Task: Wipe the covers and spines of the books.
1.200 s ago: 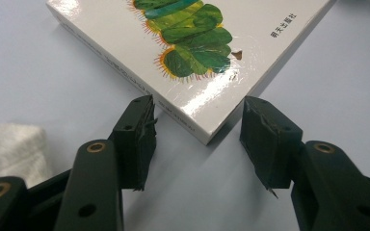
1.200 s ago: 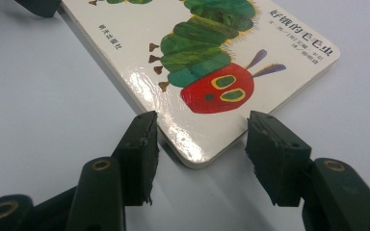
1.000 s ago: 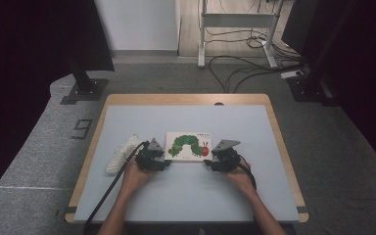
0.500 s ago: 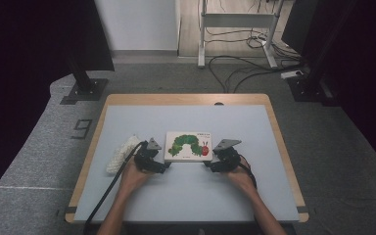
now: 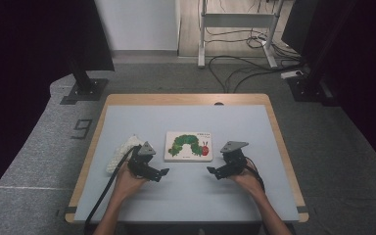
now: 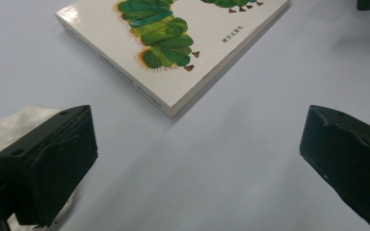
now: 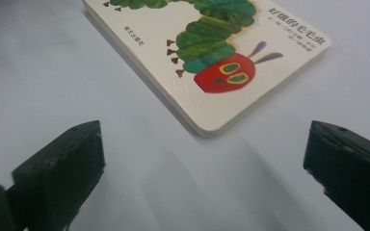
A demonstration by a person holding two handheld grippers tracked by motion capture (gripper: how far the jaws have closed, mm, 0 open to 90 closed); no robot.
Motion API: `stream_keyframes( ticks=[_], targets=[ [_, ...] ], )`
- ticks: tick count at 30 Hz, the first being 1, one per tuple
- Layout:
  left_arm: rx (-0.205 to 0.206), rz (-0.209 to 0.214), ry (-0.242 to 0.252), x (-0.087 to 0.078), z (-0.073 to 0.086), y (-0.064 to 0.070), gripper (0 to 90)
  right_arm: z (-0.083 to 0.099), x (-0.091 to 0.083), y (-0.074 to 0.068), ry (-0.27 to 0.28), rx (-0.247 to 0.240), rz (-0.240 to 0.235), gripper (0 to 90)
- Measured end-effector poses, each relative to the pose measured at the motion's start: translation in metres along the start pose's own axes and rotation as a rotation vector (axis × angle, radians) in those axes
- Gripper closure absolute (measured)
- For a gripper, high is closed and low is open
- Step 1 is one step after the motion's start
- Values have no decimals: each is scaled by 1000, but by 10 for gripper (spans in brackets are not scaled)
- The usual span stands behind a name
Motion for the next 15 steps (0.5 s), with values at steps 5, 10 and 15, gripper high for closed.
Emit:
stream_keyframes(
  ticks=[5, 10, 15],
  targets=[
    [22, -6, -6, -13, 3, 4, 0, 0, -17, 2, 9, -6, 14, 0],
    [21, -11, 6, -27, 6, 6, 0, 0, -37, 5, 20, -7, 34, 0],
    [24, -19, 5, -39, 12, 10, 0, 1, -53, 5, 25, -12, 46, 0]
  ],
)
Point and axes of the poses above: each handheld gripper's, and its own axes: x roughly forward along the jaws, z roughly out of its underside, y roughly to its right, the point moved 4 cm from there along x, roughly forward along the jaws, and after that the axes turned 13 degrees about y, right-handed, at the moved point
